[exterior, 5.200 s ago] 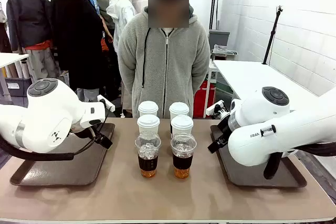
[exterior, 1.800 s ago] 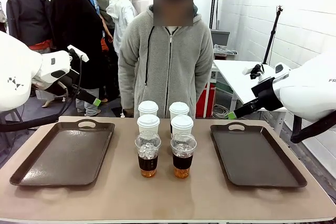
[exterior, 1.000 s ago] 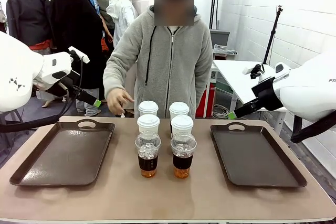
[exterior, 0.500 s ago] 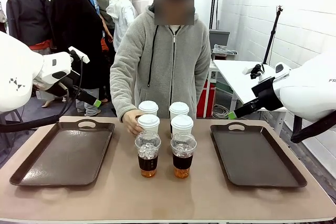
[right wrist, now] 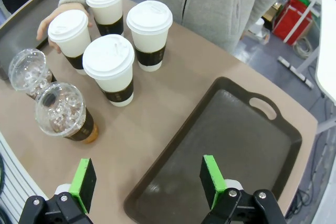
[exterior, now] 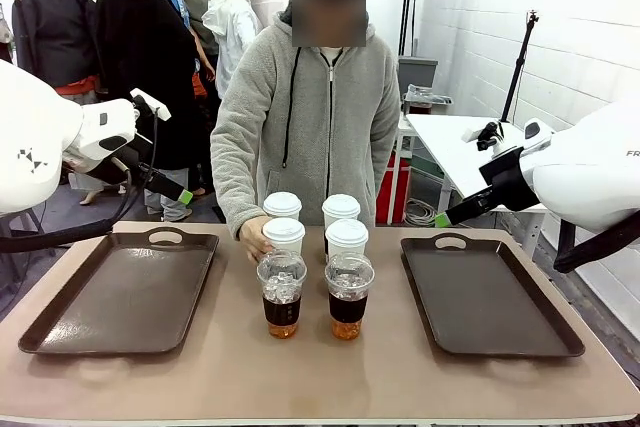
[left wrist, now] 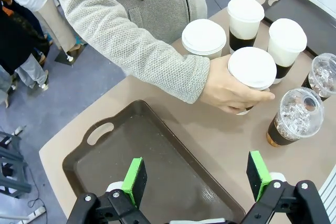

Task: Distribute the coffee onto the tray.
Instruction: Pick up one iced Americano and place it on the right Handle tray.

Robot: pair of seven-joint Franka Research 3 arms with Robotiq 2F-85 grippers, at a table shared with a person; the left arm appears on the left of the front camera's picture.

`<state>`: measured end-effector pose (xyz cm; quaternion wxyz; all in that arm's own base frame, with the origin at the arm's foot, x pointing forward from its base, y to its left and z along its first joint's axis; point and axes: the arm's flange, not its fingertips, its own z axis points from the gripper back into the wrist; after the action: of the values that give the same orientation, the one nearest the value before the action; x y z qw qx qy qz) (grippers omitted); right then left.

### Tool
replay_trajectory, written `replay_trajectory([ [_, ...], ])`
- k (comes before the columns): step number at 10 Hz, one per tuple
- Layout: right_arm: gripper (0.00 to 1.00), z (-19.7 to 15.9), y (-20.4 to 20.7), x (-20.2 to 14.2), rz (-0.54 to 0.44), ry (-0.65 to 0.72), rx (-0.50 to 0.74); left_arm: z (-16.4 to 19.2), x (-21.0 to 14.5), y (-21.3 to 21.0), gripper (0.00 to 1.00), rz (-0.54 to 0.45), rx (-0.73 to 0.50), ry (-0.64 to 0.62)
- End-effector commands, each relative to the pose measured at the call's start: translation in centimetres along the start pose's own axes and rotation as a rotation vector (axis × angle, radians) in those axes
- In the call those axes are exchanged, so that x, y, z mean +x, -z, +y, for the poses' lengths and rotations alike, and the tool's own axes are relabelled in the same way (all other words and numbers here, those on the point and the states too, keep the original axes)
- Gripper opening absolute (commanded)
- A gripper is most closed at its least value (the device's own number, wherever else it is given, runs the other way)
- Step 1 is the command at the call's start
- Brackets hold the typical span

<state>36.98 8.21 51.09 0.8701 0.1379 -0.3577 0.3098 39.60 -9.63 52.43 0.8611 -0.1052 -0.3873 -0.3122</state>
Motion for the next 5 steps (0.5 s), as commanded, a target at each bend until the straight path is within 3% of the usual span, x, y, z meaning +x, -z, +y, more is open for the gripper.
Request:
replay_trajectory([
  [1,1.00,0.00,0.01,0.00,-0.003,0.002,0.007,0.20,0.16,0.07,1.00,0.008,0.000,-0.002],
  [5,1.00,0.00,0.01,0.00,-0.003,0.002,0.007,0.20,0.16,0.07,1.00,0.008,0.000,-0.002],
])
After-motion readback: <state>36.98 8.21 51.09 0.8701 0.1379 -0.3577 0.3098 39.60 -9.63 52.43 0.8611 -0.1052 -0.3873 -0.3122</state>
